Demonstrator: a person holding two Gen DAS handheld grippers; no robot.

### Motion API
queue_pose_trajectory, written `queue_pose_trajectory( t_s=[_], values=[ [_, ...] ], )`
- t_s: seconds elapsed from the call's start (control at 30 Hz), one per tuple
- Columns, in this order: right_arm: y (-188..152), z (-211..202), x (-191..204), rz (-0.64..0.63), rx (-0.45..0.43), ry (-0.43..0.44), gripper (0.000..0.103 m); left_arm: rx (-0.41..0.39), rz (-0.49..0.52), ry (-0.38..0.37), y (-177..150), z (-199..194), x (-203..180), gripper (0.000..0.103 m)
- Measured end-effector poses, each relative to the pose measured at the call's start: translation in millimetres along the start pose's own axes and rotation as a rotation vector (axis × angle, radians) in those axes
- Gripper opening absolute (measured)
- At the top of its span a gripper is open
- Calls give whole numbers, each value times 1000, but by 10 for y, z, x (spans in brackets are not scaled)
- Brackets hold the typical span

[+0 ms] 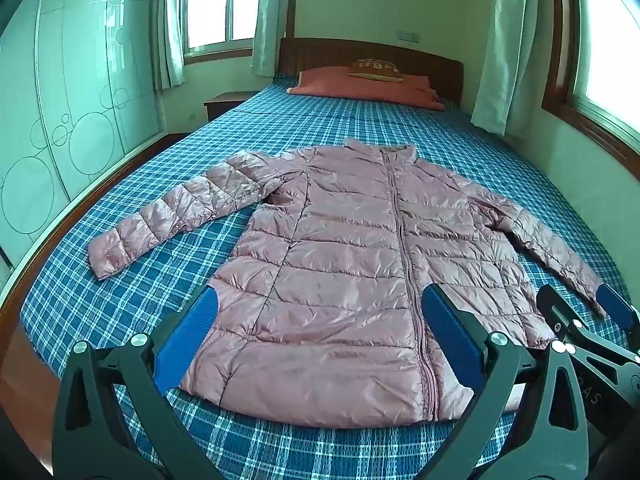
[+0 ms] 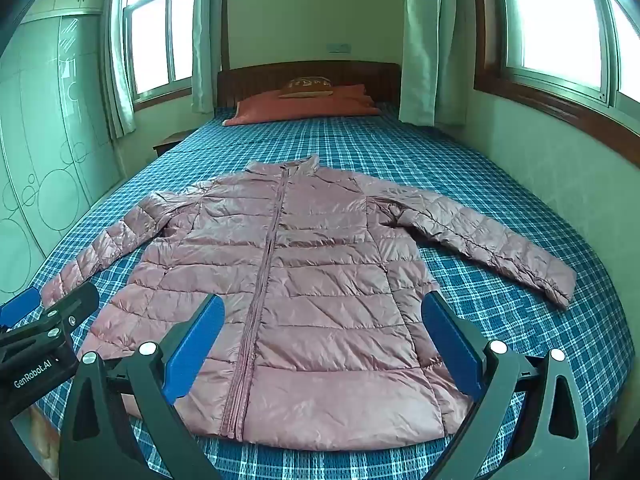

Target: Fold large clothes

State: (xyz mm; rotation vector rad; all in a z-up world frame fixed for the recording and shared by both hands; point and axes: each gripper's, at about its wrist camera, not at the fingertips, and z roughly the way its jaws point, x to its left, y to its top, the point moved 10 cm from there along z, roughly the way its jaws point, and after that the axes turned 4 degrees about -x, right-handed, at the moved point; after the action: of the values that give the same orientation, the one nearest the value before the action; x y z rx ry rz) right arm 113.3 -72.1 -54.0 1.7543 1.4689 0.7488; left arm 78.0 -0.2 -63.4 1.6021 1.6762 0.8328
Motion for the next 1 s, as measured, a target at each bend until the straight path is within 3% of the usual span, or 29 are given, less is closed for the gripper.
queue_pose_trajectory(
  t_s=[1.0],
  values=[
    [6, -22, 27, 0, 1, 1, 98, 1, 1, 1, -38, -8, 42, 101]
  ],
)
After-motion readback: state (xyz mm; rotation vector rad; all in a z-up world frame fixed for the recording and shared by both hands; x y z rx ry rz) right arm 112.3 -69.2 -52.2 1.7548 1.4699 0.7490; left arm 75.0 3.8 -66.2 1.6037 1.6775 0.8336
